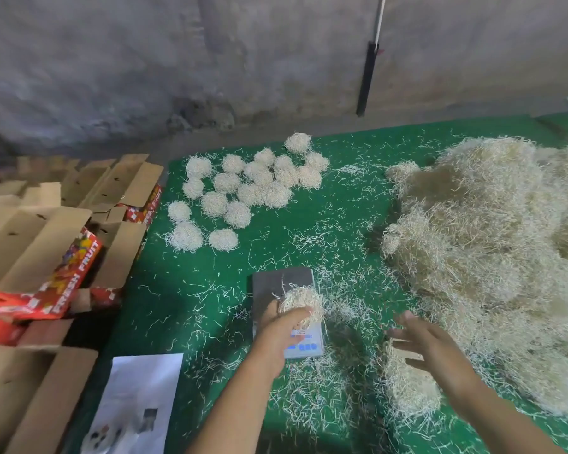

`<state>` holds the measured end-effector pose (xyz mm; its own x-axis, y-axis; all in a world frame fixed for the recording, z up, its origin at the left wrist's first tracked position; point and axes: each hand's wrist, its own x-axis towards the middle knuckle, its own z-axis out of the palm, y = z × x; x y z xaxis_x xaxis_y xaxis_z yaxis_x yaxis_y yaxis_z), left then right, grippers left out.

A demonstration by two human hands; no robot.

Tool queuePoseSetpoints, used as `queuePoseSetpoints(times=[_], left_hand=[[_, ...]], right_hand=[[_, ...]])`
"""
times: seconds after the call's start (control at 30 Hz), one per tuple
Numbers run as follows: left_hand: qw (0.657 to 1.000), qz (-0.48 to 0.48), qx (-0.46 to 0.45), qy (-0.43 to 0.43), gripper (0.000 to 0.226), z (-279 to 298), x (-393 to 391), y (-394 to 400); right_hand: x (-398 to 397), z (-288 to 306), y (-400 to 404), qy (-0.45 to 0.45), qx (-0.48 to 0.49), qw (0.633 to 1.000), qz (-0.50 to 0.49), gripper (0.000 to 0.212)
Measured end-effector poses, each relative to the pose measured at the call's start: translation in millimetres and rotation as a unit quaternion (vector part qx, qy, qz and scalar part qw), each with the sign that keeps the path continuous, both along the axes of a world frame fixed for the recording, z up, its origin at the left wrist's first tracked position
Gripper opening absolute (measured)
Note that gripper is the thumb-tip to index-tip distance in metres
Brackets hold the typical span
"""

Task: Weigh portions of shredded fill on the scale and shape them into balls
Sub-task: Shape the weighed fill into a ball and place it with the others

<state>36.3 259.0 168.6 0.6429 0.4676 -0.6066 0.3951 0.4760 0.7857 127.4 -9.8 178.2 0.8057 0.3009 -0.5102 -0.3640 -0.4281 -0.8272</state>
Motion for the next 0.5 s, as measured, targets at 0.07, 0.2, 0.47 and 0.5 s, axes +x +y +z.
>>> queuePoseSetpoints(times=[0.07, 0.2, 0.47, 0.5], left_hand=[[0.999, 0.011, 0.044, 0.031, 0.109, -16.9, -1.5, 16.1], [0.987, 0.002, 0.141, 0.081, 0.093, -51.9, 5.0, 46.0], [0.947, -0.09, 0.289, 0.108, 0.083, -87.3, 49.9, 79.3], [0.94, -0.103, 0.308, 0.106, 0.082, -90.7, 54.6, 80.7]], right_hand=[[1.9, -15.0, -16.6, 0.031, -0.015, 0.999, -0.027, 0.059], [0.6, -48.4, -53.1, 0.103, -0.058, 0.991, -0.069, 0.058], [-16.0, -81.6, -92.3, 0.19, -0.1, 0.967, -0.139, 0.06], [-17.2, -82.9, -93.8, 0.193, -0.102, 0.965, -0.144, 0.057]])
